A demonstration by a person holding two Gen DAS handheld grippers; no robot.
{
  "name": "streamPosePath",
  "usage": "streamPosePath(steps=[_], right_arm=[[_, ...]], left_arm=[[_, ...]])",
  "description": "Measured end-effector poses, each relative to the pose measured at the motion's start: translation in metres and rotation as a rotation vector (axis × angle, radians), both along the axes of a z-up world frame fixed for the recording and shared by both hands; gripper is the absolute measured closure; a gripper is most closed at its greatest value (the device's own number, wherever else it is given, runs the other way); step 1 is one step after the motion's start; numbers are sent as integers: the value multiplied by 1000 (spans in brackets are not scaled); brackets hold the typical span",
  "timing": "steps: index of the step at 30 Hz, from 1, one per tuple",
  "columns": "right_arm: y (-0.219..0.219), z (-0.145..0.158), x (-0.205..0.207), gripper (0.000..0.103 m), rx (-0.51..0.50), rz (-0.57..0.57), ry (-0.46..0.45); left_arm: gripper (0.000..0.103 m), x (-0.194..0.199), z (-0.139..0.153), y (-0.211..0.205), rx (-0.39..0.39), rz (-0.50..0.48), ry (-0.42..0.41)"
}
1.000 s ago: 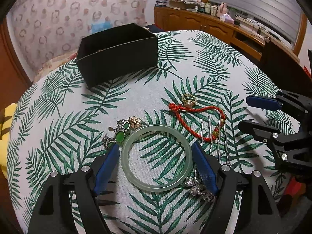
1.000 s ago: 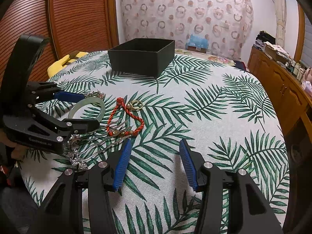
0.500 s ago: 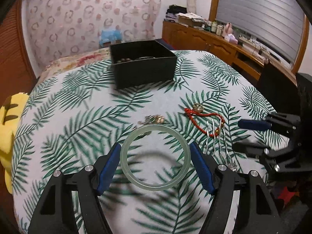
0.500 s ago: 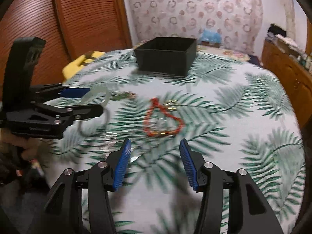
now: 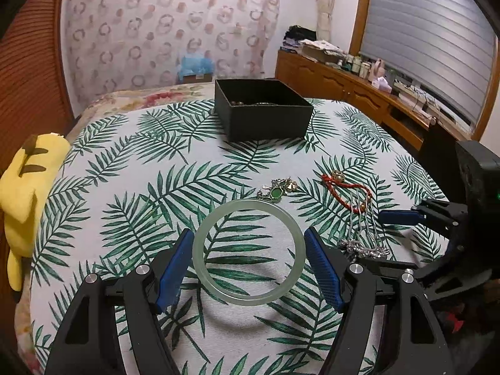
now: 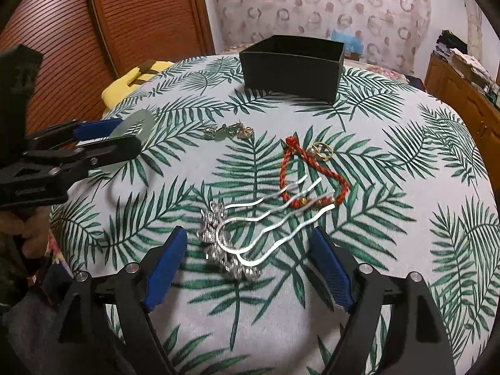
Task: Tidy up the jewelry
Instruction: 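Close the right tool on the silver rhinestone hair comb while the left tool grips the jade bangle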
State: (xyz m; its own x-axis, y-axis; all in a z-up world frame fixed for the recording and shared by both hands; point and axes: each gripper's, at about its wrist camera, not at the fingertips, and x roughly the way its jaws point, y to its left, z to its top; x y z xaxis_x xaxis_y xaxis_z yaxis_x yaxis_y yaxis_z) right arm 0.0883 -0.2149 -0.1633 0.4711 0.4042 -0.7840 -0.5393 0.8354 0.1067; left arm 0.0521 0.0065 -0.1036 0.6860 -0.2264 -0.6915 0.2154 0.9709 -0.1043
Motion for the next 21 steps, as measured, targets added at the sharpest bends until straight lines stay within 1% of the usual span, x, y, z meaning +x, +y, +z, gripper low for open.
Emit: streamPosePath(steps=[4,9,11,13,15,18,21], right_arm=[[10,1,11,20,-4,21,6],[25,-1,19,21,-52,53,-23],[31,-2,17,22,-91,64,-44],[32,-2,12,24,-122,79,-71],[30,-2,9,25,-121,81,-61],[28,0,2,34,-131,101,-60],[27,0,-1,37,-134,108,-53]], left_arm=[[34,0,2,2,-5,1,-7],[34,1,3,3,-1,11,-11],[34,-1,4,5,0,16,-14],[34,-1,6,7,1,20,-17],[34,-1,7,7,2,22,-20],[34,-1,7,8,3,25,-19],[34,-1,7,8,0,24,-22]])
